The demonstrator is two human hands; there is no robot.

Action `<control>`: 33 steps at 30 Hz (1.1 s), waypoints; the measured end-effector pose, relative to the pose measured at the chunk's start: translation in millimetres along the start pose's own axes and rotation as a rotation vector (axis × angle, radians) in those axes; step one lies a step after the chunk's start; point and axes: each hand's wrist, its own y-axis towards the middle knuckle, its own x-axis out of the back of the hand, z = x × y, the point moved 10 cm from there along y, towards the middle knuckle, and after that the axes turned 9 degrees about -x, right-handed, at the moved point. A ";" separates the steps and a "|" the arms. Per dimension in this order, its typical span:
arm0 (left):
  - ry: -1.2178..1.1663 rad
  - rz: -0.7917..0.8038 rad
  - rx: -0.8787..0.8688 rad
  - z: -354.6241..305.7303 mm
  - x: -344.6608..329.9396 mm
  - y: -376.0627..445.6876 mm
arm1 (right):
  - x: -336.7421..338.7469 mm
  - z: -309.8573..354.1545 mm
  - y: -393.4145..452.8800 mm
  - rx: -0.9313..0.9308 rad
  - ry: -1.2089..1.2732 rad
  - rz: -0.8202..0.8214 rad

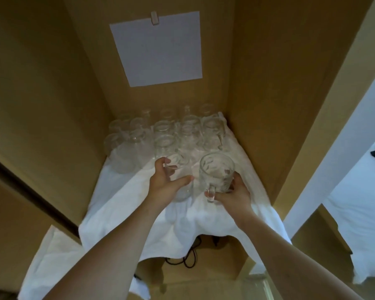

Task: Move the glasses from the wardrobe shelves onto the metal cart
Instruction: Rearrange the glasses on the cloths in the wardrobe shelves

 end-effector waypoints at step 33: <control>-0.113 0.082 -0.045 22.7 8.1 21.4 | -83.4 124.3 49.8 0.758 -1.245 -0.125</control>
